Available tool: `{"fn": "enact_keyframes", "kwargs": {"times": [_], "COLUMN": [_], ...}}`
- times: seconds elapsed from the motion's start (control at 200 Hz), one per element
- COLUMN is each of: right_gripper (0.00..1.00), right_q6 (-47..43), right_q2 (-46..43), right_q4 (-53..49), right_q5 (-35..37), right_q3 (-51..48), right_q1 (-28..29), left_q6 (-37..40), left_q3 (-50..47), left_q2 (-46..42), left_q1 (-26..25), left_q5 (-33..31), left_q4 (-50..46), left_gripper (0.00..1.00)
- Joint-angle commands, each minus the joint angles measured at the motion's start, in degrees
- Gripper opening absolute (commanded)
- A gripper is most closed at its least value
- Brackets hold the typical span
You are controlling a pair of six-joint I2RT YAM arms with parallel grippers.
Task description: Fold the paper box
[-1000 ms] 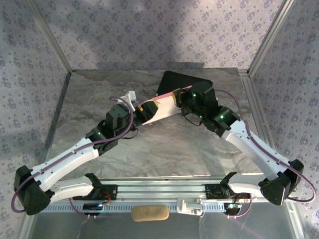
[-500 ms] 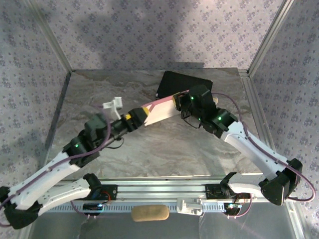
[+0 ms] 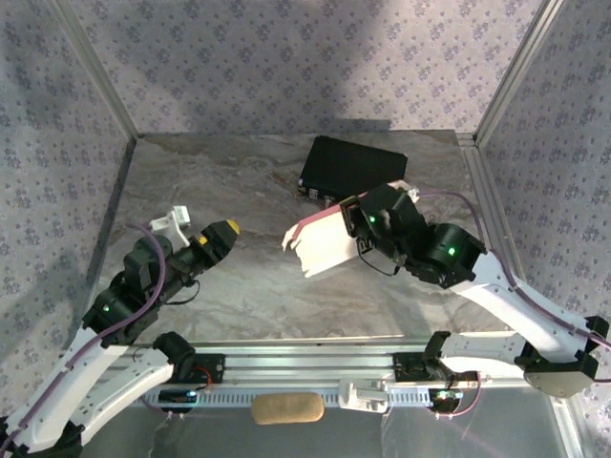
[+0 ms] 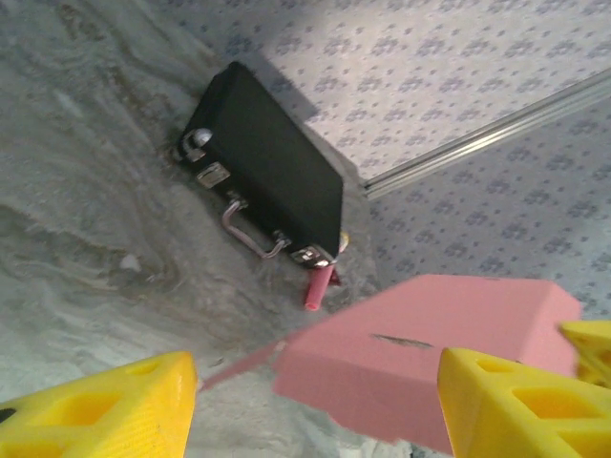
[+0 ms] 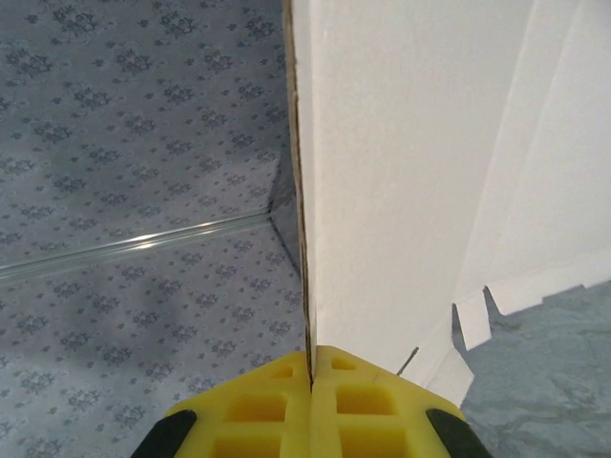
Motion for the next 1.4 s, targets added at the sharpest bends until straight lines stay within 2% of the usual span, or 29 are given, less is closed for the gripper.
{"fn": "enact_keyframes", "kwargs": {"times": [0.0, 0.095, 0.215, 0.29, 0.395, 0.48, 0.76, 0.894, 0.974, 1.224, 1.399], "right_gripper": [0.00, 0.00, 0.00, 0.00, 0.00, 0.00, 0.00, 0.00, 0.00, 0.00, 0.00], "right_q6": [5.34, 5.77, 2.82, 0.35, -2.72, -4.15, -9.05, -11.20, -11.58, -14.05, -15.96], "right_q2": [2.68, 7.61, 12.87, 15.73, 18.62, 19.30, 20.60, 21.78, 22.10, 22.05, 20.90], "right_q4": [-6.43, -1.92, 11.36, 15.94, 24.40, 29.80, 35.43, 36.32, 38.56, 46.49, 56.96], "right_q5": [3.80, -2.85, -9.68, -13.02, -19.31, -21.40, -26.71, -28.45, -29.04, -30.50, -31.84], "right_q3": [0.55, -0.43, -3.53, -4.54, -8.81, -13.95, -19.84, -20.90, -22.69, -27.89, -33.88], "right_q1": [0.62, -4.47, -9.68, -11.88, -13.90, -14.19, -16.30, -16.41, -16.31, -16.30, -16.97], "left_q6": [-0.74, 0.24, 4.68, 7.70, 11.38, 12.53, 14.45, 18.25, 21.65, 27.12, 28.94], "left_q3": [-2.47, -4.33, -6.90, -8.97, -13.19, -16.81, -23.67, -24.17, -23.91, -23.28, -24.38], "left_q2": [-0.39, -0.15, 0.48, 1.55, 2.66, 3.08, 7.32, 10.20, 12.06, 18.01, 20.74], "left_q1": [2.57, 5.88, 10.53, 12.94, 13.79, 13.89, 13.83, 13.69, 13.07, 7.65, 3.67], "left_q5": [4.45, 7.12, 10.91, 13.28, 14.76, 14.87, 16.45, 18.02, 18.44, 15.07, 11.13], "left_q4": [-2.58, -3.60, -4.99, -5.05, -2.21, 0.73, 9.54, 13.31, 14.89, 18.89, 22.40], "left_gripper": [0.67, 0.66, 0.63, 0.60, 0.55, 0.51, 0.50, 0.44, 0.45, 0.47, 0.50]}}
